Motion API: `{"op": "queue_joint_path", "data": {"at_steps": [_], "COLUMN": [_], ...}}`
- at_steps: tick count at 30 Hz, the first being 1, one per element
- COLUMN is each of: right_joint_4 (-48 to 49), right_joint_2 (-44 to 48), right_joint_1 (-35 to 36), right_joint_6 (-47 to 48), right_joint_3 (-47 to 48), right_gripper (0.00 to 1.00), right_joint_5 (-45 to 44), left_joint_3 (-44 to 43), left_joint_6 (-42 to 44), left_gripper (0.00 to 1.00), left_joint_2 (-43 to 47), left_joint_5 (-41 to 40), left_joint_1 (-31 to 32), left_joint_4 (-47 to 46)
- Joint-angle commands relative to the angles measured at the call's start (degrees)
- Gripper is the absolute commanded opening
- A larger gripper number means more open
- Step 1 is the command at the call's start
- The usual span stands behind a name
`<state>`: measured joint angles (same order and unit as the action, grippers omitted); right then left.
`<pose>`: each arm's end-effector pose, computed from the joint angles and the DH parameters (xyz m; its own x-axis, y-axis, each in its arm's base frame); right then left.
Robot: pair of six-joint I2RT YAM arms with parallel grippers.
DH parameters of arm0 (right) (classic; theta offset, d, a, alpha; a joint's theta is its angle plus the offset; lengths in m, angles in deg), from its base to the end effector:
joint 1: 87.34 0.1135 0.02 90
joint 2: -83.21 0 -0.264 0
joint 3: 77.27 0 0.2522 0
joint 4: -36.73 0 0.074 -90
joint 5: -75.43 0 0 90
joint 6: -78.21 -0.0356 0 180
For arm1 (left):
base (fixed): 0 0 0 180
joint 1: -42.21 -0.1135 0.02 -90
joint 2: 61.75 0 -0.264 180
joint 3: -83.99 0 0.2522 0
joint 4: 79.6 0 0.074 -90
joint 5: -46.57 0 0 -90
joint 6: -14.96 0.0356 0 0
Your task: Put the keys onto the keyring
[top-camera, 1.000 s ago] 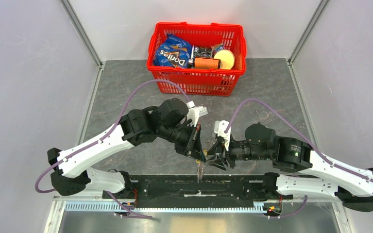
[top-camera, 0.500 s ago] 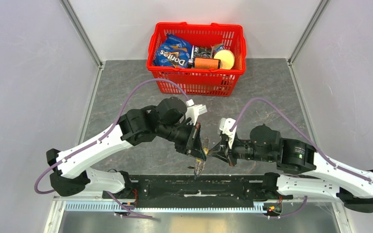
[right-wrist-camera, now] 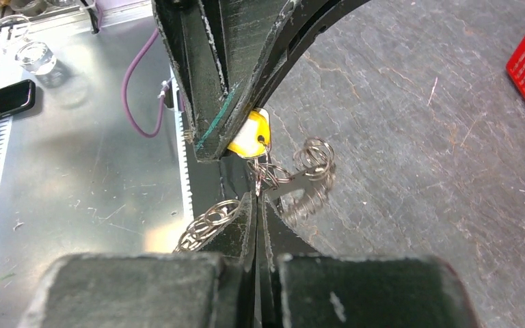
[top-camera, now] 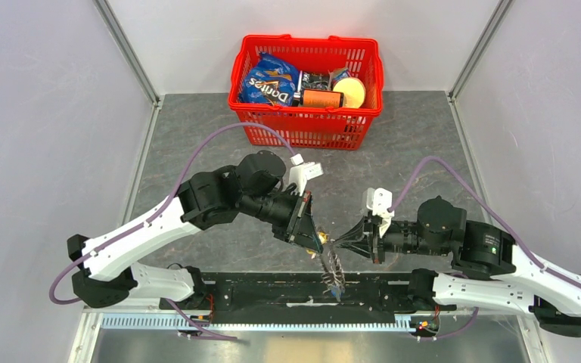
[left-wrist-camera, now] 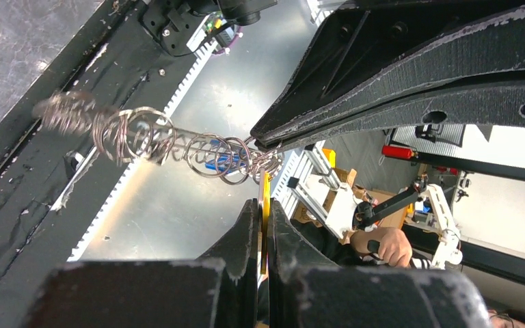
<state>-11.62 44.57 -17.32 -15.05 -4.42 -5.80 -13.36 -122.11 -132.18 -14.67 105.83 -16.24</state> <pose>0.0387 0.1224 0.3935 -0.1390 -0.2179 -0.9660 -0.9730 0.2115 0.0923 0.0918 -0.2236 0.4139 -0.8807 0.3311 -0.3387 0.4588 0.4187 -0.7837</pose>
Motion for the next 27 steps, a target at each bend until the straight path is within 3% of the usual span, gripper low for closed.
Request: {"op": "queue_joint_path", "data": {"at_steps": [1,7,27], "right_joint_4": [-5.01,-2.02,22.14], "right_joint_2": [1.03,3.59,8.94], "right_joint_1": [0.12,0.12,0.07], "right_joint_6": [1.25,0.47,-7.56], "right_joint_3": [2.34,1.25,-4.30], "right_gripper": [0.00,0.00,0.00], "right_joint_5": [3.32,4.47,4.55], "left_joint_3": [-0.81,0.87,7.50], "left_joint_6": [-1.18,-2.02,-2.72], "left_gripper": [0.02,0.02,0.02], "left_joint_2": [3.56,5.05,9.16], "left_joint_5": [1.79,2.69,9.08], "left_joint_1": [-0.09,-0.13,-0.12], "left_joint_4": [-3.87,-6.68,-18.34]}}
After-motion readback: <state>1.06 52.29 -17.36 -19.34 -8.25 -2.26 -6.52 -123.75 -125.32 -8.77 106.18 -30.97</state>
